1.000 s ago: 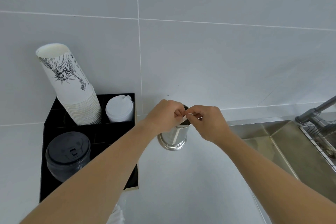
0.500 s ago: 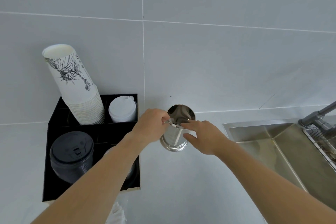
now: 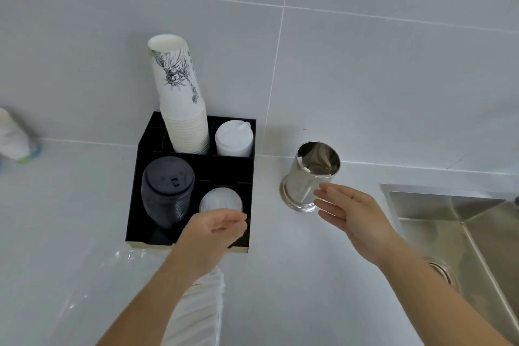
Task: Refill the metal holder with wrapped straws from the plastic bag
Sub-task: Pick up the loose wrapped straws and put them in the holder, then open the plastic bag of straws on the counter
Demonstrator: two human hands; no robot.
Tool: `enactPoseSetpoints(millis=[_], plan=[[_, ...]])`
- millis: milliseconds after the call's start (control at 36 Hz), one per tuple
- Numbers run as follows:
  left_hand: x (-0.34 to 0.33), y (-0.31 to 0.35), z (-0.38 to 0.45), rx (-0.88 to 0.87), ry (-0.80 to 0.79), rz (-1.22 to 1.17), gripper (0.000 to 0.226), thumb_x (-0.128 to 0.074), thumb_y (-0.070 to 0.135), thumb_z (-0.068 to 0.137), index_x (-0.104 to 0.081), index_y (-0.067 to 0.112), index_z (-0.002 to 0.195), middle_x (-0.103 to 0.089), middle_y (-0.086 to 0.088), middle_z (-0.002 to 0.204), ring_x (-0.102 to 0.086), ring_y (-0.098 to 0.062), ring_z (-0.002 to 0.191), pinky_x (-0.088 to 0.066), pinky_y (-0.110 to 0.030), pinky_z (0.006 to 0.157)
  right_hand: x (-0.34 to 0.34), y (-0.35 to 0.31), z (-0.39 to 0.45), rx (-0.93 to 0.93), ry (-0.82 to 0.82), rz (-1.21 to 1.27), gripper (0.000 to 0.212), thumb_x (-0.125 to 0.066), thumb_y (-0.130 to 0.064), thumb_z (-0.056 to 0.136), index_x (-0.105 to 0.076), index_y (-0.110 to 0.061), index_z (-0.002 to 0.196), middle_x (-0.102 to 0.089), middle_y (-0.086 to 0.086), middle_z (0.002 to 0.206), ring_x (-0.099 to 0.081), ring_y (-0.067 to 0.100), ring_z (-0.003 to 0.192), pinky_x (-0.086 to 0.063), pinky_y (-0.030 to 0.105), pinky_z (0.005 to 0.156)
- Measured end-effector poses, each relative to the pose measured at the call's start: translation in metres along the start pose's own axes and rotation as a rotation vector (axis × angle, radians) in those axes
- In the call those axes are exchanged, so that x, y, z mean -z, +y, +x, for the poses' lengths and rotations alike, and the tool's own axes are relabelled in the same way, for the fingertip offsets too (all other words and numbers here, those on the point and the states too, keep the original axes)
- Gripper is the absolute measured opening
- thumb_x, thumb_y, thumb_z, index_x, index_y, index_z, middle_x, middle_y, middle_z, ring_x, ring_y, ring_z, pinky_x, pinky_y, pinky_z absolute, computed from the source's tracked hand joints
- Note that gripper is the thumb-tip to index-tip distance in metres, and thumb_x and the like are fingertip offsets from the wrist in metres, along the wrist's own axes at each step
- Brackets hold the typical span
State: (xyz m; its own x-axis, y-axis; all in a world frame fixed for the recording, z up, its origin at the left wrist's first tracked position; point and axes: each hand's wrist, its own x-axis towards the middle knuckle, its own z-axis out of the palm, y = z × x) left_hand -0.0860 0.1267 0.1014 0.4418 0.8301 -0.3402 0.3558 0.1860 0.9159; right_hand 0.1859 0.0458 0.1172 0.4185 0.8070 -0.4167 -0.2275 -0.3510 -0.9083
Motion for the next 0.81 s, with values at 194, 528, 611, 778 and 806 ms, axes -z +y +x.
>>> enactPoseSetpoints(millis=[194, 528, 611, 778, 806], plan=[[0.065, -0.078, -0.073, 0.21, 0.27, -0.009, 0.017, -0.074, 0.031, 0.082, -0.074, 0.048, 0.08, -0.076, 0.018, 0.086, -0.069, 0.003, 0.082, -0.046, -0.017, 0.071, -0.032, 0.052, -0.025, -0.214, -0.076, 0.01, 0.019, -0.058, -0.019, 0.097, -0.07, -0.011, 0.109, -0.076, 0.005, 0.105, -0.072, 0.02, 0.098, -0.053, 0.039, 0.09], [0.16, -0.175, -0.127, 0.392, 0.672, 0.041, 0.011, -0.074, 0.019, 0.082, -0.074, 0.029, 0.077, -0.074, 0.009, 0.083, -0.065, -0.01, 0.077, -0.046, -0.025, 0.066, -0.091, 0.121, -0.058, -0.497, -0.238, -0.138, 0.02, -0.066, -0.017, 0.09, -0.069, -0.013, 0.109, -0.073, 0.008, 0.109, -0.071, 0.022, 0.097, -0.057, 0.033, 0.082], [0.175, -0.192, -0.126, 0.425, 0.745, 0.066, 0.007, -0.072, 0.026, 0.083, -0.072, 0.03, 0.088, -0.072, 0.008, 0.093, -0.064, -0.013, 0.081, -0.047, -0.03, 0.073, -0.105, 0.13, -0.067, -0.546, -0.269, -0.15, 0.017, -0.07, -0.016, 0.085, -0.071, -0.015, 0.101, -0.072, 0.01, 0.109, -0.07, 0.024, 0.098, -0.059, 0.032, 0.078], [0.189, -0.207, -0.118, 0.489, 0.76, 0.049, 0.021, -0.072, 0.028, 0.083, -0.069, 0.023, 0.103, -0.068, 0.005, 0.094, -0.063, -0.017, 0.084, -0.044, -0.03, 0.079, -0.126, 0.145, -0.075, -0.614, -0.318, -0.192, 0.019, -0.07, -0.014, 0.081, -0.067, -0.007, 0.098, -0.069, 0.008, 0.096, -0.067, 0.022, 0.087, -0.059, 0.031, 0.074], [0.192, -0.207, -0.116, 0.506, 0.722, 0.014, 0.019, -0.073, 0.026, 0.082, -0.07, 0.02, 0.1, -0.069, 0.004, 0.088, -0.064, -0.017, 0.079, -0.046, -0.031, 0.078, -0.129, 0.147, -0.076, -0.618, -0.341, -0.208, 0.016, -0.07, -0.015, 0.08, -0.066, -0.009, 0.094, -0.066, 0.007, 0.091, -0.064, 0.021, 0.082, -0.059, 0.029, 0.073]])
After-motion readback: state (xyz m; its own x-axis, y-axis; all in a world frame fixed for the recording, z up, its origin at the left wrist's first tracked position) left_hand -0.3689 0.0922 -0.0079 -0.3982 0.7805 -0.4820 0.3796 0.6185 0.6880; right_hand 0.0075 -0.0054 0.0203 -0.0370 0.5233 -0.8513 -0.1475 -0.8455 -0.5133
